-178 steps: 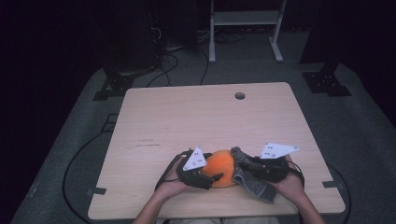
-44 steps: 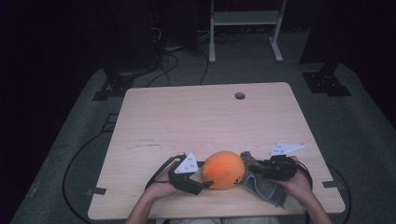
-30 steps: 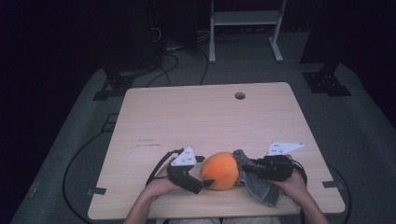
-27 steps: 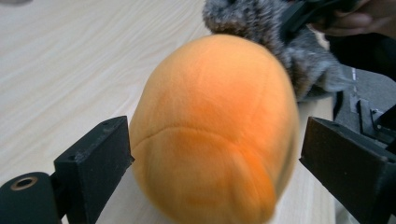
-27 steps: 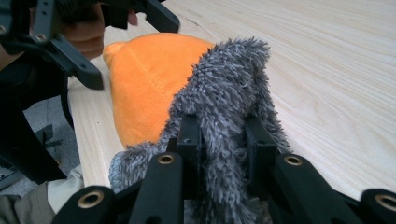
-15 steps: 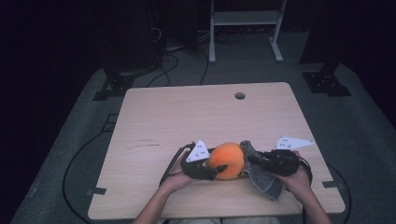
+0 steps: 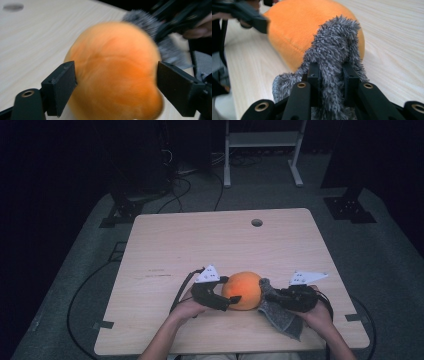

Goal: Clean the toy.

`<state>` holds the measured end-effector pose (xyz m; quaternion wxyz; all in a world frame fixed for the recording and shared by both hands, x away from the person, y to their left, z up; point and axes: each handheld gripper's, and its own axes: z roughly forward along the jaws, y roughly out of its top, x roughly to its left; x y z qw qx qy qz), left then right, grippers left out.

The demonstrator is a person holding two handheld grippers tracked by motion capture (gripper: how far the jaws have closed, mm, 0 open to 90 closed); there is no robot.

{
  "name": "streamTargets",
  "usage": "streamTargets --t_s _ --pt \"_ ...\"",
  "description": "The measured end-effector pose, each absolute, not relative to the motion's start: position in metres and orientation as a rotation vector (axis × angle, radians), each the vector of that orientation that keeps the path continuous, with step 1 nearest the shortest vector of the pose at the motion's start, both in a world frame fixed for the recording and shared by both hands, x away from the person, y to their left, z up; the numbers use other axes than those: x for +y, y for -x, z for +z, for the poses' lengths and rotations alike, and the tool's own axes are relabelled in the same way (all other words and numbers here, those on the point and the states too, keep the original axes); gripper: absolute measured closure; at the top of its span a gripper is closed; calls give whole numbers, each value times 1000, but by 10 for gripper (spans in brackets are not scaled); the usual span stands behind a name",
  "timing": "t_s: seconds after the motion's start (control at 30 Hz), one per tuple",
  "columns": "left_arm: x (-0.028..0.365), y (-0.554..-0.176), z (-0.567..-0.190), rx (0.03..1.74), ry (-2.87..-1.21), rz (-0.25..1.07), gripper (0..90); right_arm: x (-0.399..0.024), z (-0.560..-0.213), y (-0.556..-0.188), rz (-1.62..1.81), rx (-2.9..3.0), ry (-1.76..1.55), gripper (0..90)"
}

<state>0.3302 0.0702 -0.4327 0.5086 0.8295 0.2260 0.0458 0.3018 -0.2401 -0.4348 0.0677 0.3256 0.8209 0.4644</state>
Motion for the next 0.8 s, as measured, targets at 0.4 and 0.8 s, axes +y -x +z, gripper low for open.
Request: streamTargets --t_s 0.4,0.8 --pt "73 -310 -431 430 -2004 201 130 -188 -403 -282 1363 2479 -669 717" --pt "69 -314 -442 470 -2051 175 175 -238 -426 -303 1407 2416 -942 720"
